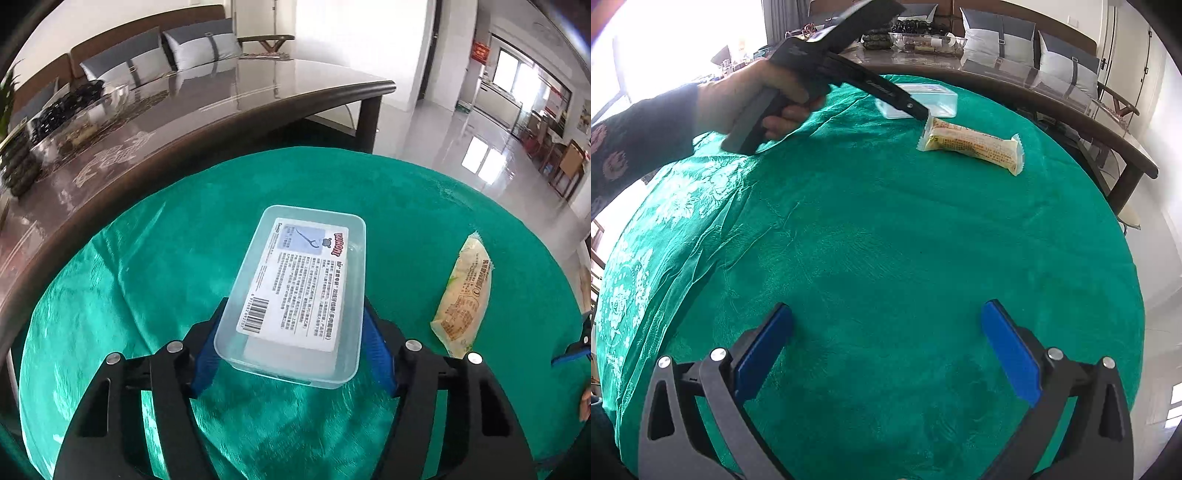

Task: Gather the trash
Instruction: 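Grasp the clear plastic box with the left gripper, then grasp the cream bar wrapper with the right gripper while the left gripper holds the box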

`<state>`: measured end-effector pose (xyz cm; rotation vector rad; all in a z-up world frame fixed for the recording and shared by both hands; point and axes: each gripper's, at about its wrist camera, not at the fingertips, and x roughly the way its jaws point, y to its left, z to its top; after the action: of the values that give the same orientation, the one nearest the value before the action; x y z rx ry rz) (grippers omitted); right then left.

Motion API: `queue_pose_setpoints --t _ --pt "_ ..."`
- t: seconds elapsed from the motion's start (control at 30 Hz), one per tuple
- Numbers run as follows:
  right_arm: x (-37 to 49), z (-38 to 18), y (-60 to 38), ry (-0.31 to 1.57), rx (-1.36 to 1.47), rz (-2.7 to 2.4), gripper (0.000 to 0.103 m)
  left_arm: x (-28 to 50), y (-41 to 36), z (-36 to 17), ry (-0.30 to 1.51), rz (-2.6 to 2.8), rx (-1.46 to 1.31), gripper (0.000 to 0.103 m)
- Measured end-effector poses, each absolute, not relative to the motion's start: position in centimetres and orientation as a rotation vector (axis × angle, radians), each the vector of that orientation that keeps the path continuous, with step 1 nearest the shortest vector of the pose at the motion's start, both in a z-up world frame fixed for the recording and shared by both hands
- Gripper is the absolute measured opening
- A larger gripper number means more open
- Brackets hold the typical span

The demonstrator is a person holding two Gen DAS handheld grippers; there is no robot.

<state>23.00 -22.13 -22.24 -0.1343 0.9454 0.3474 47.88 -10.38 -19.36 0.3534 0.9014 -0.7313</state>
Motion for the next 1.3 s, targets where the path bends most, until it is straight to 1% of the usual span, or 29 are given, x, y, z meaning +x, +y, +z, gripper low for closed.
queue_pose_setpoints --t 0.2,0.37,0.53,0.57,0.6,0.63,0.7,0.83,0.9,0.93,1.0,1.07,1.13,1.2,1.27,1.3 --pt "23.0 -22.3 -22.1 0.945 -0.134 0.347 0.098 41.2 -4.8 -18.1 0.971 -0.52 0.241 0.065" --pt "23.0 -22.3 -22.1 0.945 -0.134 0.346 0.098 34.0 0.9 -17.2 0.967 -0.343 0.22 0.065" --pt "22.9 -22.2 -22.2 0.945 -0.129 0.346 0.099 29.7 2.6 -17.6 0.954 -0.274 0.198 0.066" --pt "22.9 -22.2 -22.2 0.945 -0.124 0.342 0.098 29.4 2.5 -17.9 0.957 -0.279 0.19 0.07" --pt "23.1 -22.1 -22.4 0.947 -0.106 0.328 0.098 29.1 2.6 -18.3 0.96 -0.276 0.184 0.083" --pt "23.3 -22.0 -22.7 0.954 -0.067 0.311 0.098 28.9 2.7 -18.5 0.958 -0.268 0.182 0.088" --pt "24.5 -21.5 -23.5 0.972 0.062 0.274 0.098 28.7 2.9 -18.9 0.947 -0.254 0.183 0.094" --pt "28.7 -21.0 -24.4 0.986 0.31 0.169 0.098 29.0 3.7 -19.2 0.969 -0.235 0.135 0.098" --pt "31.6 -20.8 -24.5 0.971 0.385 0.093 0.094 29.0 3.6 -19.2 0.969 -0.232 0.139 0.099" --pt "33.0 -20.8 -24.7 0.962 0.426 0.06 0.089 29.1 3.6 -19.3 0.969 -0.23 0.142 0.099" --pt "35.9 -20.8 -24.9 0.944 0.51 -0.014 0.088 29.1 3.7 -19.3 0.971 -0.233 0.134 0.099" --pt "38.6 -20.8 -24.4 0.934 0.536 -0.088 0.088 29.2 3.7 -19.3 0.971 -0.234 0.134 0.099" --pt "40.3 -20.6 -23.2 0.938 0.488 -0.135 0.088 29.3 3.8 -19.3 0.971 -0.235 0.132 0.099" --pt "41.3 -20.6 -21.6 0.946 0.369 -0.175 0.072 29.3 3.8 -19.3 0.971 -0.235 0.132 0.099" --pt "41.3 -20.8 -20.5 0.942 0.245 -0.179 0.048 29.3 3.8 -19.4 0.971 -0.235 0.131 0.099" --pt "40.9 -21.0 -20.2 0.934 0.206 -0.17 0.042 29.3 3.8 -19.4 0.971 -0.235 0.131 0.099"
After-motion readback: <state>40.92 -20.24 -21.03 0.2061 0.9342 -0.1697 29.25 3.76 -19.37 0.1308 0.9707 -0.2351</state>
